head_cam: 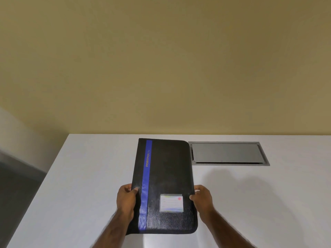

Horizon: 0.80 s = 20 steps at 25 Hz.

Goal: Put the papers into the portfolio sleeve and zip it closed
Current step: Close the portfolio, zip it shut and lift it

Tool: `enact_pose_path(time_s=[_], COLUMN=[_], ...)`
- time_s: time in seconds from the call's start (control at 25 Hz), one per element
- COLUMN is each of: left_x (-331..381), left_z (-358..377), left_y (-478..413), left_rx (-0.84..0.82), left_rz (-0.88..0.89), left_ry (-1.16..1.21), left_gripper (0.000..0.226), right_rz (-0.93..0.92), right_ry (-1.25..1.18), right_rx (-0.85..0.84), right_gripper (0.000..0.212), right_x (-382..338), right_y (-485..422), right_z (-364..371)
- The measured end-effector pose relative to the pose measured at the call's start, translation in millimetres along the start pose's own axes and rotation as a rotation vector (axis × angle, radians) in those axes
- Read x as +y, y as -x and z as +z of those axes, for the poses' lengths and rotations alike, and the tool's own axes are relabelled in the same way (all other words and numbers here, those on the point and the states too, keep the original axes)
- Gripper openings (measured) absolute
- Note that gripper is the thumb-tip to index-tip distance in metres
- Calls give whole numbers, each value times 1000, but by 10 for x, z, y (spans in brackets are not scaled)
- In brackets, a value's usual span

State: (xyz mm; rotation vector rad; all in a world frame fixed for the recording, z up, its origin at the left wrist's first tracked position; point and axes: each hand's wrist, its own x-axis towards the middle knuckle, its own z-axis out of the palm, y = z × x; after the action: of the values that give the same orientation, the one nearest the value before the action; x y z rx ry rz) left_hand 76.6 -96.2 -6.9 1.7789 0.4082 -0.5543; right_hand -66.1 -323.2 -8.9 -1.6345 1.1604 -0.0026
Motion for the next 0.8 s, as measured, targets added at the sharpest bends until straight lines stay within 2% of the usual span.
enact_pose_path(time_s=[0.2, 0.28, 0.8], left_x=[215, 281, 260], left_z=[71, 109, 235], left_y=[-202, -294, -639], left_rx=[13, -1, -29], left_rz=[17, 12, 36], left_ry=[-45, -61, -258], left_gripper=[20, 14, 13], right_rz=[-74, -87, -33], right_ry=[66, 91, 210], right_rx=[8, 17, 43], right_gripper=[10, 10, 6], right_x=[-149, -191, -292], right_y=[-255, -353, -721], right_z=[31, 42, 113])
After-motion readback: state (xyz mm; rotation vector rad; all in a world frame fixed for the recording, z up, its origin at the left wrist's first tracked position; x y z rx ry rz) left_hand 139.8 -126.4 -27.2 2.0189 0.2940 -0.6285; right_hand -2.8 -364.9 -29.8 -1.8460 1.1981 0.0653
